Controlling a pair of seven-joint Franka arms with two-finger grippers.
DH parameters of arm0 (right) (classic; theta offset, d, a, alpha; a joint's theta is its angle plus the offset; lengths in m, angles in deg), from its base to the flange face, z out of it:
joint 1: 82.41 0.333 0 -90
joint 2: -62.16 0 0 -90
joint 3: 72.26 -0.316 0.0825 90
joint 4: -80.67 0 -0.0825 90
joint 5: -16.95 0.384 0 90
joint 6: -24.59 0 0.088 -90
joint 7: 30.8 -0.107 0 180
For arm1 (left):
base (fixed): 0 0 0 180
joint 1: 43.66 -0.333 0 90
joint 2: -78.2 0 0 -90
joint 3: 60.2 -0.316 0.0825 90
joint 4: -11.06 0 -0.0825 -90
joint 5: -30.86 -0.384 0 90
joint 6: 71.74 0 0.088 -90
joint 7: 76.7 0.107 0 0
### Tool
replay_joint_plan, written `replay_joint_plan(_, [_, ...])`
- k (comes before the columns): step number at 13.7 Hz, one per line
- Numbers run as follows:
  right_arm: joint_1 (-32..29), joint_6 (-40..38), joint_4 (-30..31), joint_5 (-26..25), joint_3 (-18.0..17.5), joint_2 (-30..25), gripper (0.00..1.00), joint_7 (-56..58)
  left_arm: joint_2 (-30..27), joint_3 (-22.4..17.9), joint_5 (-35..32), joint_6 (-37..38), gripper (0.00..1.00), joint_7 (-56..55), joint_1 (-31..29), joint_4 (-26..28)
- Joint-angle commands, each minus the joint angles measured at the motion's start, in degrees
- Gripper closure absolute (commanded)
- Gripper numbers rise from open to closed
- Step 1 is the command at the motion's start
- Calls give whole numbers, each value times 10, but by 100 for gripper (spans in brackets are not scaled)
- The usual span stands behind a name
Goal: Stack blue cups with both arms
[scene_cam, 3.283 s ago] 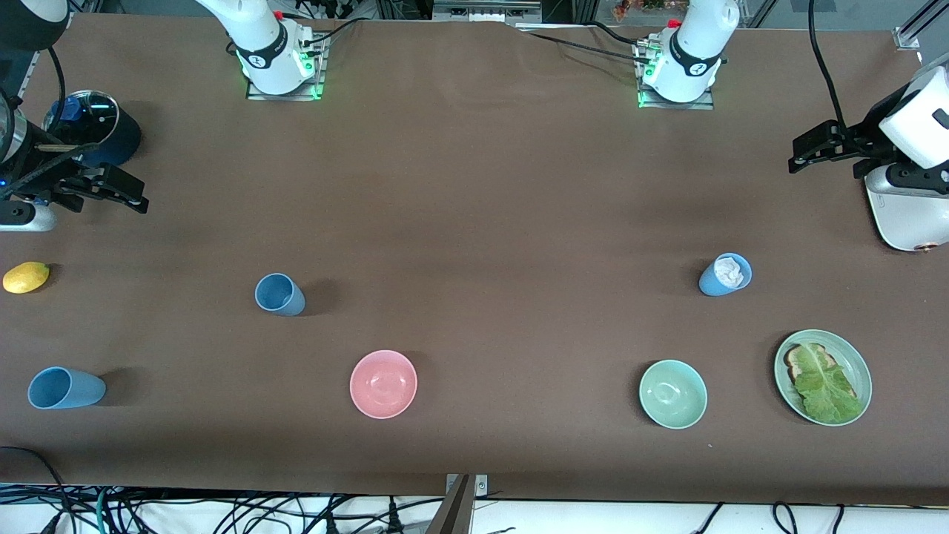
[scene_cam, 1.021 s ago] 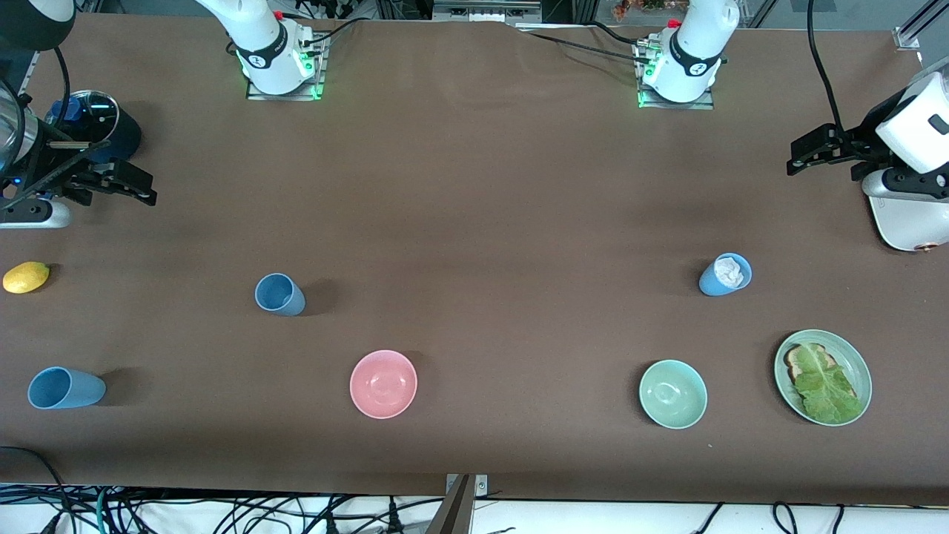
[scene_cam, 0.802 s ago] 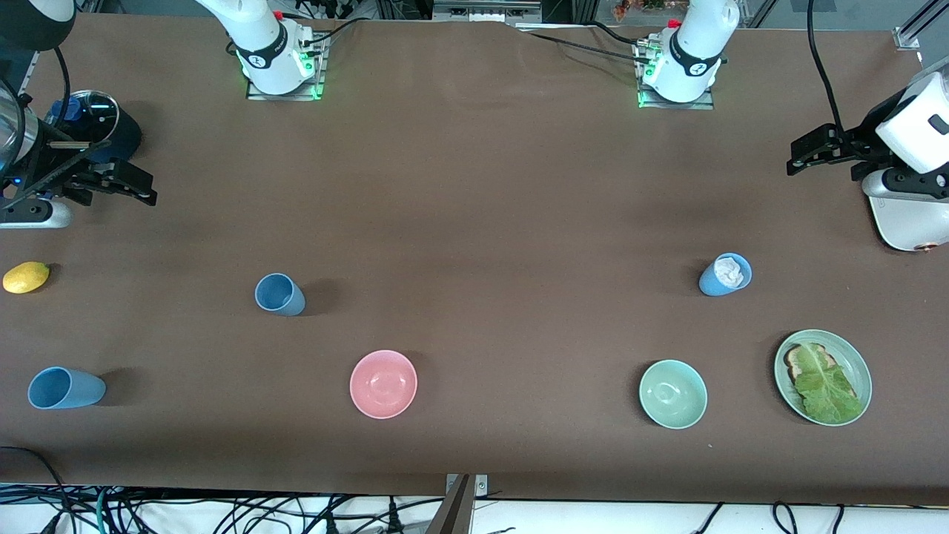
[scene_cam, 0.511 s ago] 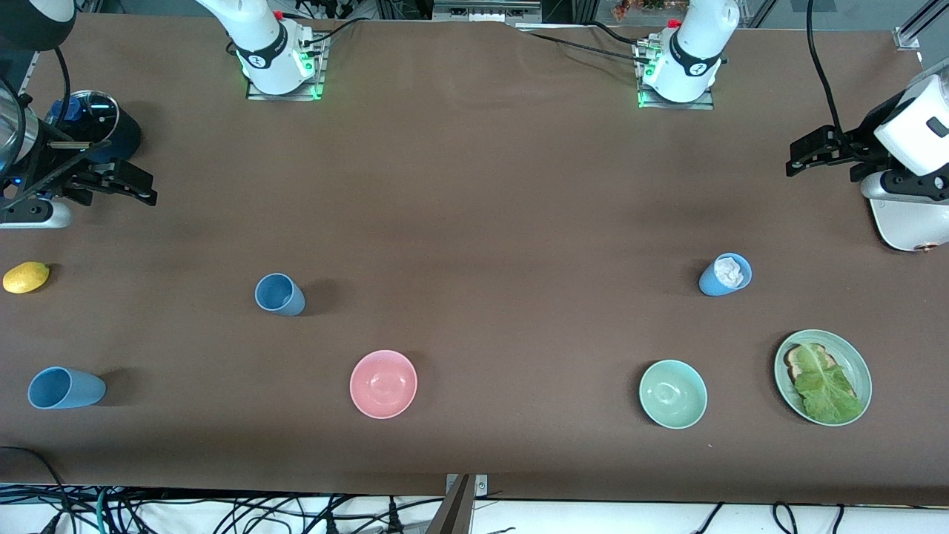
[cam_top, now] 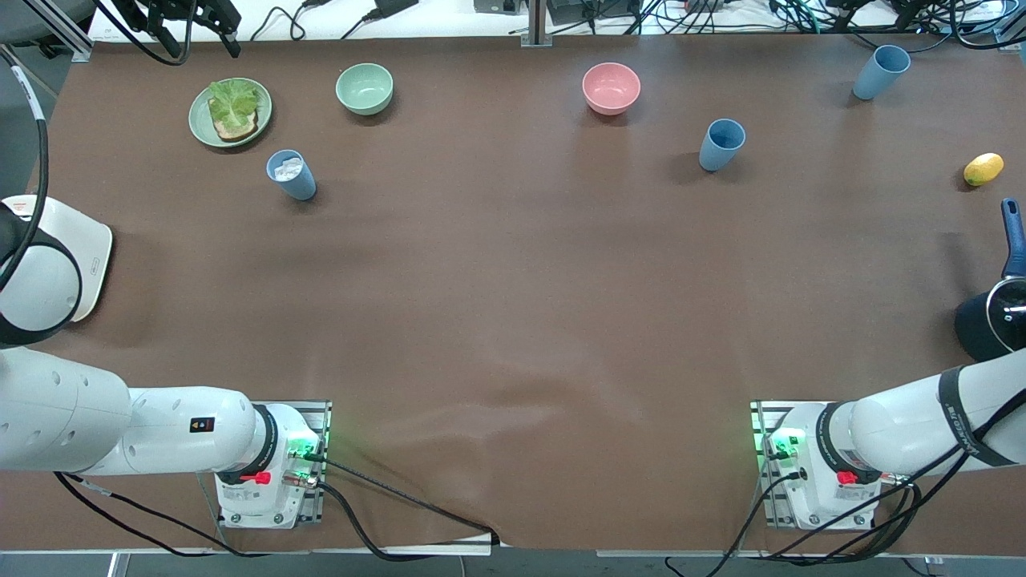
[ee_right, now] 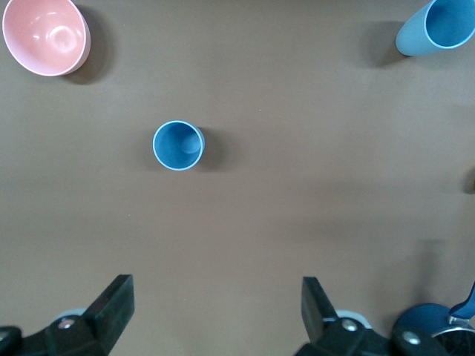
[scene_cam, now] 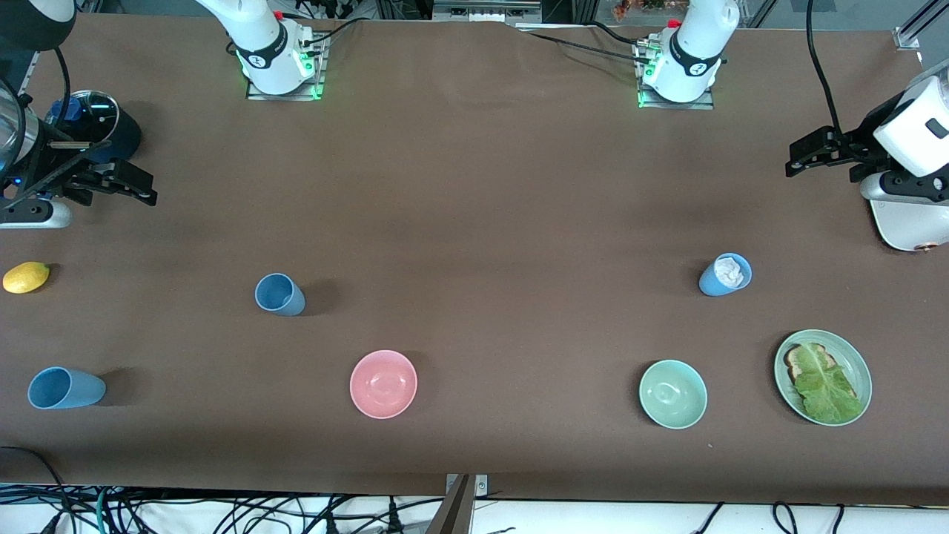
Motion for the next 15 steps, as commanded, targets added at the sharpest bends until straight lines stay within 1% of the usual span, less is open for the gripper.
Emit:
replay_joint_plan(1, [0, -2, 1, 9, -1, -2, 0, 15, 4, 0, 7, 1, 0, 10, -2, -12])
replay_joint_plan(4, [0, -2, 1, 9, -1, -2, 0, 15, 14, 0, 9, 2, 0, 4, -2, -11])
replay_joint_plan(8, [0, -2, 1, 10, -1, -2, 0, 15, 89, 1, 5, 0, 0, 2, 6, -13])
replay_joint_plan(11, [0, -1, 2, 10, -1, -1, 0, 15, 126, 2, 1, -35, 0, 7, 7, -37])
replay_joint_plan(13, [0, -1, 5, 10, -1, 0, 0, 14, 158, 4, 2, -40, 0, 7, 8, -38])
replay_joint_plan(15, [0, 4, 10, 11, -1, 0, 0, 14, 173, 4, 3, -41, 0, 12, 7, -55])
